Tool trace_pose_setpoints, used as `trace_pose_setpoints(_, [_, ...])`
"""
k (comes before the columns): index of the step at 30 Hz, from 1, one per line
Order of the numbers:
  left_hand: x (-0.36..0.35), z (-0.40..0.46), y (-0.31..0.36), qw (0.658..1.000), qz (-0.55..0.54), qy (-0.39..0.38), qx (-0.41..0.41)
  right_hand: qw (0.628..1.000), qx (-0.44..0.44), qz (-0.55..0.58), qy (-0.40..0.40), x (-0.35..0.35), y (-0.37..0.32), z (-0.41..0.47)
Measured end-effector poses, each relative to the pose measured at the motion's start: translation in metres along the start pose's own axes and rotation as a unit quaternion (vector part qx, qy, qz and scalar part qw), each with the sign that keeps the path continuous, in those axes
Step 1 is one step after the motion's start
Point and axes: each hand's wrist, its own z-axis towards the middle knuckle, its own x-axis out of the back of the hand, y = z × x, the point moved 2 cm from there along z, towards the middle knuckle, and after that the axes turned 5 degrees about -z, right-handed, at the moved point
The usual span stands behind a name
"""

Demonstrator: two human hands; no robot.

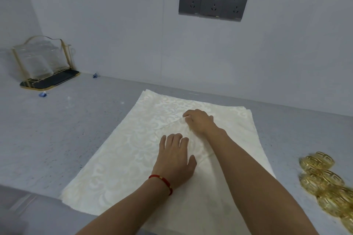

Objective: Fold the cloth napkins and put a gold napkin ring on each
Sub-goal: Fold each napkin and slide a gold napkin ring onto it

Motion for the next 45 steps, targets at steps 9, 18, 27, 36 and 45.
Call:
trace_pose_setpoints(9, [0.015, -0.005, 0.001, 0.992, -0.052, 0.114, 0.013, 0.98, -0.187, -0.069, -0.009, 0.043, 0.067, -0.057])
trace_pose_setpoints(18, [0.005, 0.002, -0.007, 0.992, -0.067, 0.097, -0.039, 0.985, -0.141, 0.075, 0.07, 0.069, 0.123, -0.17])
trace_pose_setpoints(27, [0.002, 0.004, -0.01, 0.993, -0.092, 0.068, -0.026, 0.987, -0.039, 0.091, 0.125, 0.033, 0.134, -0.189])
trace_pose_setpoints(36, [0.021, 0.036, -0.01, 0.992, -0.018, -0.066, -0.109, 0.993, 0.016, -0.006, 0.113, 0.036, 0.127, -0.182])
trace_pose_setpoints(45, [0.021, 0.036, -0.018, 0.968, 0.006, -0.091, -0.232, 0.936, 0.121, -0.302, 0.138, 0.031, 0.087, -0.196])
